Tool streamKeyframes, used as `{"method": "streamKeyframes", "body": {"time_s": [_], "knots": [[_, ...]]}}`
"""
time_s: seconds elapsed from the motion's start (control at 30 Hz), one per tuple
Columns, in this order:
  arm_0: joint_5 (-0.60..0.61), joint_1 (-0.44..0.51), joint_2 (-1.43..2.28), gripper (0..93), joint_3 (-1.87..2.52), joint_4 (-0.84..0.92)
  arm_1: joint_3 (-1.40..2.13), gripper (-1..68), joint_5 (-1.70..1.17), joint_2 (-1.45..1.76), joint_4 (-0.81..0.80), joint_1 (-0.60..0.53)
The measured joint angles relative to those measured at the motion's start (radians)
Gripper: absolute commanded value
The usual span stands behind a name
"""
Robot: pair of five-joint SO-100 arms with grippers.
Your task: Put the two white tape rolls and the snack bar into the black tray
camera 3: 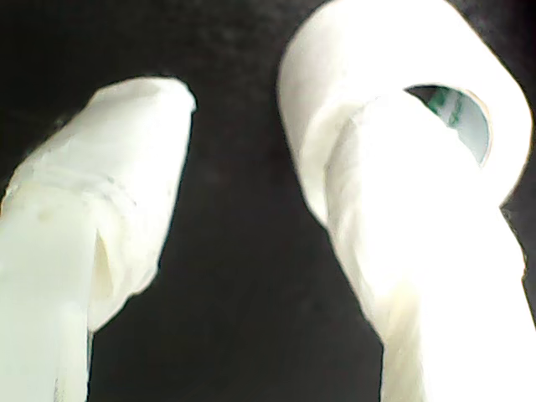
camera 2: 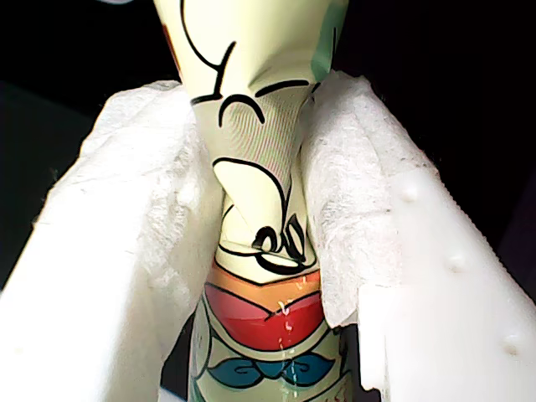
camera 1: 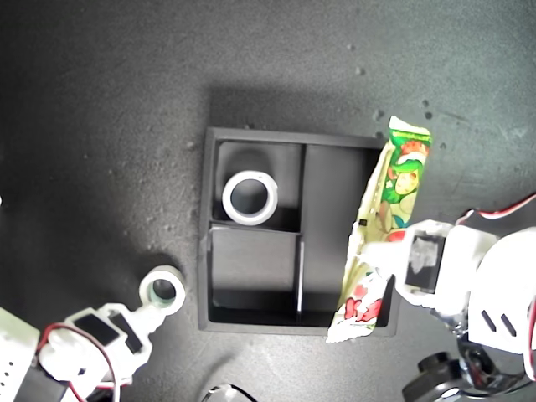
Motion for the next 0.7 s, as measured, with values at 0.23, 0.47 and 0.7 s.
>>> {"method": "streamKeyframes", "body": {"time_s": [0.23,0.47,0.7], "knots": [[0.000,-0.044,-0.077,13.5,0.000,-0.011,-0.008,-0.4,-0.057,-0.008,-0.046,-0.018],[0.000,-0.055,-0.158,0.1,-0.012,-0.011,0.129,-0.2,-0.058,-0.008,-0.138,-0.017],[-0.011,-0.095,-0.112,0.1,-0.014,0.020,0.236,21.4,-0.009,-0.008,-0.198,-0.031]]}}
